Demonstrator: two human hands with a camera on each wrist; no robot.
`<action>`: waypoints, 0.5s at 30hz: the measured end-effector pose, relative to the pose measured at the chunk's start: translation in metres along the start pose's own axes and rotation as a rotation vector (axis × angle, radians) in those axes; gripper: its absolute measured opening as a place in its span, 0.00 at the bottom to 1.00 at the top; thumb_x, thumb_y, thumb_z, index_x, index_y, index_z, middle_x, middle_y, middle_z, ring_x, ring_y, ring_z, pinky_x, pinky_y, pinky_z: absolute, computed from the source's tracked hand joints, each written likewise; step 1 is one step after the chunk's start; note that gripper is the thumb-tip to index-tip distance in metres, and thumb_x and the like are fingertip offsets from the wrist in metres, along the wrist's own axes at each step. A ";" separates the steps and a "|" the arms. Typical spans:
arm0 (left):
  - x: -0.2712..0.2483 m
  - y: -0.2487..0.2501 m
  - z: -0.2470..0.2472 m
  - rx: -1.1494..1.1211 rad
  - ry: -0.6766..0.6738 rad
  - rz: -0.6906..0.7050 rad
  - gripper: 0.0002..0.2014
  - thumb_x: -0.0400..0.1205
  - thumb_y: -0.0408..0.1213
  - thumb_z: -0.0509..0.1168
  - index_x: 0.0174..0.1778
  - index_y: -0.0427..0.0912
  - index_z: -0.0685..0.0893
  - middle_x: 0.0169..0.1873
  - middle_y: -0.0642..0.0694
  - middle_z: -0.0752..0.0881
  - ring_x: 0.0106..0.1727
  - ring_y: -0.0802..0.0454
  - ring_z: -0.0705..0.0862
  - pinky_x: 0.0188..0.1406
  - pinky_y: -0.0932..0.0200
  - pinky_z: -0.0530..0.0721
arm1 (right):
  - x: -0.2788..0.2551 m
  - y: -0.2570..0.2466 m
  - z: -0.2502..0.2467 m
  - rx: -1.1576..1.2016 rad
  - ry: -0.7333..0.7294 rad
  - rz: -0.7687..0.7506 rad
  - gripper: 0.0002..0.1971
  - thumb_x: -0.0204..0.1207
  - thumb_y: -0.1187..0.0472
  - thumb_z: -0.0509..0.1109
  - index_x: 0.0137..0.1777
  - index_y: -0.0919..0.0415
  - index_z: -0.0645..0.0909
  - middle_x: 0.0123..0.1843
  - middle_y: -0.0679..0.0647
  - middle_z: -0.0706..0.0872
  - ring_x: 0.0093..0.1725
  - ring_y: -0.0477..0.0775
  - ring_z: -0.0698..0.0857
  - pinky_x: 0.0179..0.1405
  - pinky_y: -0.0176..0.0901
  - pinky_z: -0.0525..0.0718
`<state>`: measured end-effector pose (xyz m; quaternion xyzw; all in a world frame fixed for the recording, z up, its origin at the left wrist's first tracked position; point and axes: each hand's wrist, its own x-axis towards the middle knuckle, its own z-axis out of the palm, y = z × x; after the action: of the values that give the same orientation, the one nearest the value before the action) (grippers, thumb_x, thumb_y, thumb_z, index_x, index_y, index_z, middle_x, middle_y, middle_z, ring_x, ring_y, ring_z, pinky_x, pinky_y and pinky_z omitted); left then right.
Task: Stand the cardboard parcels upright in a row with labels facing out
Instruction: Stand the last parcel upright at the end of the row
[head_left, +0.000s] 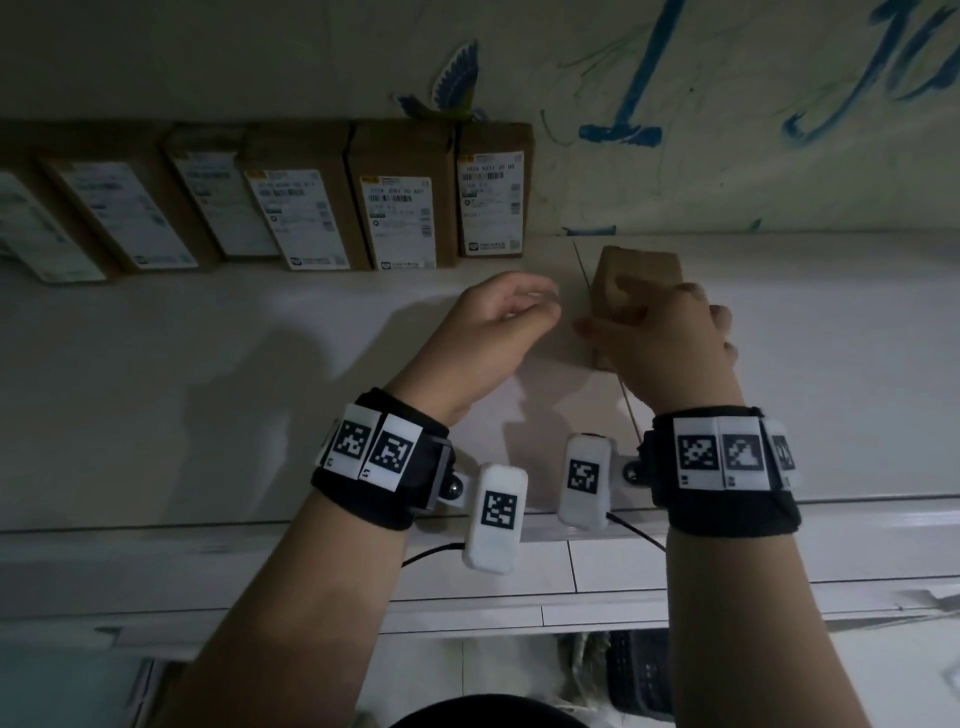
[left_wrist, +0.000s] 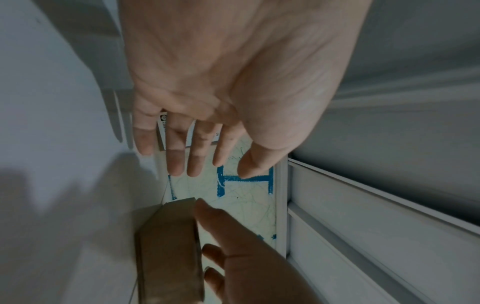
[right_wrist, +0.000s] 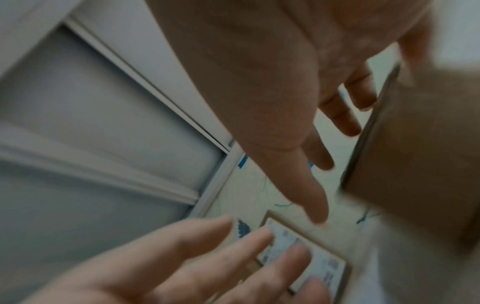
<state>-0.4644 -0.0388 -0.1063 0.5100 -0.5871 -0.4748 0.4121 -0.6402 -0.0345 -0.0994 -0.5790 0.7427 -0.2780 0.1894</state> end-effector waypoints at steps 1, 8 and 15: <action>-0.002 -0.001 -0.002 -0.007 0.010 -0.003 0.16 0.90 0.42 0.68 0.74 0.50 0.85 0.63 0.52 0.91 0.65 0.55 0.89 0.63 0.58 0.83 | -0.001 0.000 0.001 -0.020 -0.020 0.010 0.21 0.74 0.38 0.77 0.64 0.45 0.86 0.70 0.57 0.77 0.75 0.68 0.70 0.74 0.68 0.74; -0.017 -0.009 -0.024 -0.024 0.003 -0.020 0.17 0.91 0.41 0.67 0.76 0.49 0.85 0.67 0.54 0.90 0.67 0.59 0.87 0.56 0.65 0.80 | 0.016 -0.027 0.016 -0.097 -0.011 0.178 0.34 0.68 0.42 0.78 0.73 0.51 0.75 0.77 0.59 0.70 0.70 0.76 0.81 0.71 0.71 0.80; -0.019 -0.011 -0.040 -0.069 0.036 -0.013 0.15 0.91 0.42 0.66 0.73 0.49 0.86 0.60 0.57 0.90 0.59 0.68 0.88 0.54 0.68 0.82 | 0.006 -0.036 0.003 0.601 -0.111 0.242 0.27 0.69 0.40 0.70 0.63 0.55 0.79 0.65 0.64 0.89 0.49 0.61 0.89 0.54 0.56 0.89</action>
<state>-0.4208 -0.0257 -0.1089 0.5077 -0.5594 -0.4884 0.4368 -0.6130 -0.0475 -0.0787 -0.4189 0.6795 -0.4283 0.4234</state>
